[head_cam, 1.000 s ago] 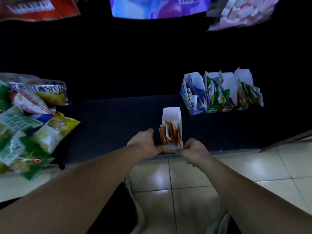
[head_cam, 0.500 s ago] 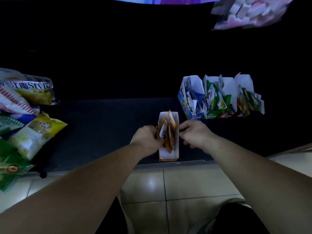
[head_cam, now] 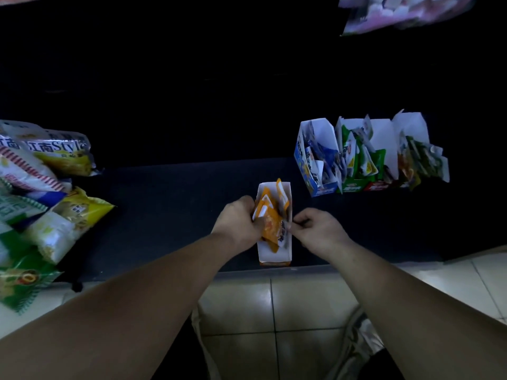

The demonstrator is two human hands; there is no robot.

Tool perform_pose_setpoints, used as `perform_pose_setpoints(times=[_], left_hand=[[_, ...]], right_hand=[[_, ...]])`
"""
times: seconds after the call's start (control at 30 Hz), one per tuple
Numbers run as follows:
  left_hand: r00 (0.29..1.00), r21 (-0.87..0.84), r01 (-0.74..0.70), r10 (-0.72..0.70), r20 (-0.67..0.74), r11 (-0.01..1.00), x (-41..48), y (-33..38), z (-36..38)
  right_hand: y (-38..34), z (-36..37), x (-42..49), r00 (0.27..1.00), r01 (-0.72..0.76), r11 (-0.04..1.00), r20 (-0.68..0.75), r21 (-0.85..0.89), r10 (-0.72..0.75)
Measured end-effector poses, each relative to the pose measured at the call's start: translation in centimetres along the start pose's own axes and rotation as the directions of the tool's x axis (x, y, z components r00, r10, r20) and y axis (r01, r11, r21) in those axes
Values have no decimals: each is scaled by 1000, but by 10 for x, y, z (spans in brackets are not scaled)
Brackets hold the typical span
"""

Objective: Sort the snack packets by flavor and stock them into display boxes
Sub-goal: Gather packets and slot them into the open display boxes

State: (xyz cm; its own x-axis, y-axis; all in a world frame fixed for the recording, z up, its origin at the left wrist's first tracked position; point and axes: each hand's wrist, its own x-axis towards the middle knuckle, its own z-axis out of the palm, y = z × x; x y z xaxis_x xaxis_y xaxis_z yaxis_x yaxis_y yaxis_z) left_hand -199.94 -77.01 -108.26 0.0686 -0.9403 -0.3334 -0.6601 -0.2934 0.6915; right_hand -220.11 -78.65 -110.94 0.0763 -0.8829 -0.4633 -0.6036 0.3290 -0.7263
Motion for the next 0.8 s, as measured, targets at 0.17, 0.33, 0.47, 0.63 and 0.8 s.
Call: perform_pose_setpoints(times=[0.17, 0.33, 0.47, 0.63, 0.8], left_hand=[[995, -28, -50, 47, -87, 998, 0, 3, -7], [956, 123, -125, 152, -249, 985, 0, 14, -5], [956, 37, -81, 88, -279, 996, 10, 10, 2], [950, -117, -63, 24, -312, 991, 17, -1, -4], [980, -309, 81, -133, -150, 948, 6, -22, -5]], right_hand=[[-1, 1, 1, 999, 15, 999, 52, 36, -17], [4, 8, 10, 1000, 2, 999, 29, 34, -3], [10, 10, 11, 997, -25, 998, 75, 58, 21], [7, 10, 11, 997, -26, 998, 76, 59, 22], [-14, 12, 14, 999, 12, 989, -38, 146, -6]])
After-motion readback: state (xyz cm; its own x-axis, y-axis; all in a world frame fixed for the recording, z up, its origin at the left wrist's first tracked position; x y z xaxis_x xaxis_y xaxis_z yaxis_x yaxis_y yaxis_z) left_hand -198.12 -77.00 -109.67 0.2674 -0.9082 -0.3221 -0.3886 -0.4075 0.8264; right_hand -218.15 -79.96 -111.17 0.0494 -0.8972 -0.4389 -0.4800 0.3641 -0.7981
